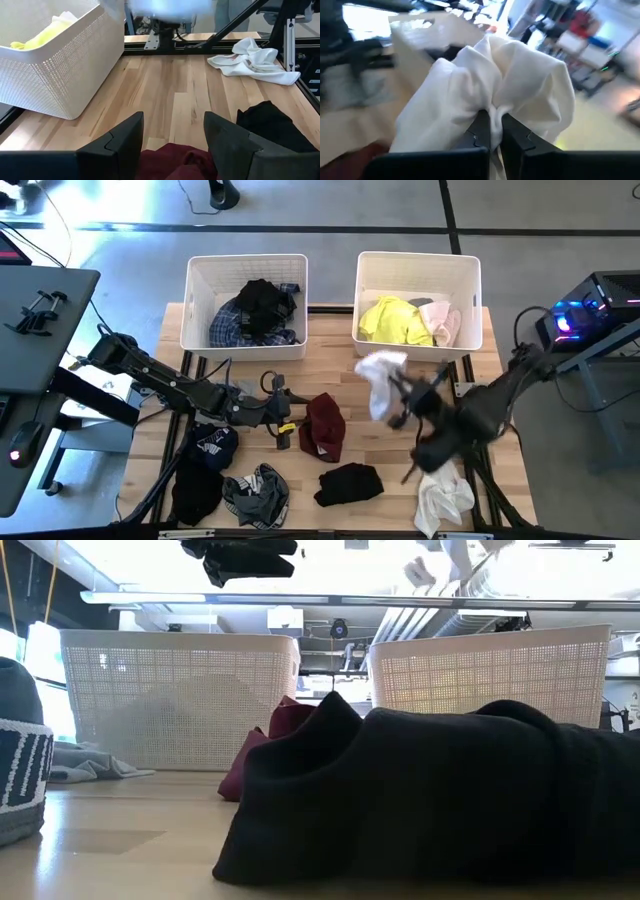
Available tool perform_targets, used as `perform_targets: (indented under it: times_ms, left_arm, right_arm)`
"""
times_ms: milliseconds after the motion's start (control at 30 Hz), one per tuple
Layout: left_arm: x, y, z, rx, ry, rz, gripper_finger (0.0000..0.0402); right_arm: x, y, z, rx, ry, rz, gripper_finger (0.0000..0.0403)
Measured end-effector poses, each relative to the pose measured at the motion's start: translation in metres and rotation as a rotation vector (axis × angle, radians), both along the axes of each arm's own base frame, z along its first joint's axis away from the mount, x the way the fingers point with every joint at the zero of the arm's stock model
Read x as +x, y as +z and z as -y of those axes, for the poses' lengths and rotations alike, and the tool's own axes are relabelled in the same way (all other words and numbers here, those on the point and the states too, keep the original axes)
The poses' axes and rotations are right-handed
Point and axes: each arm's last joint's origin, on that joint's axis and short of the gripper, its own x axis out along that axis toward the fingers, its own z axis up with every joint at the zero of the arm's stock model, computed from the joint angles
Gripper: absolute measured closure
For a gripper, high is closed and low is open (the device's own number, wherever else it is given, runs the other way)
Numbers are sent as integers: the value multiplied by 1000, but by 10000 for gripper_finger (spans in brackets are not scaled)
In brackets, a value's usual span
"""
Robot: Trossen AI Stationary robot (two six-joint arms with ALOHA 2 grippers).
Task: Sort clothes
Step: Put the left white shorts into the right white bin
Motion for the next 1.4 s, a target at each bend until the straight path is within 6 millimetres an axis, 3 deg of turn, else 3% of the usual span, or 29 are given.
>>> perform_targets:
  times_ms: [167,333,567,800,933,1067,1233,1400]
  left_arm:
    - [0,0,0,2,0,-6,206]
    - [0,0,0,6,-2,-6,206]
    - [0,0,0,9,-3,-5,206]
    - [0,0,0,9,-4,-5,206]
    - [0,0,0,10,-4,-5,206]
    - [0,0,0,10,-4,-5,206]
    - [0,0,0,10,-4,-5,206]
    - [0,0,0,9,-4,-5,206]
  right_arm:
    - [-1,44,60,-74,-179,-32,397]
    - [-13,56,130,5,-404,-123,396]
    - [-21,19,220,256,-634,-370,396]
    - [-15,-54,292,490,-534,-342,396]
    - [-16,-95,313,578,-449,-219,396]
    - [-23,-127,320,618,-442,-187,391]
    - [-34,-148,320,653,-477,-231,356]
    - [-38,-155,319,716,-466,-218,292]
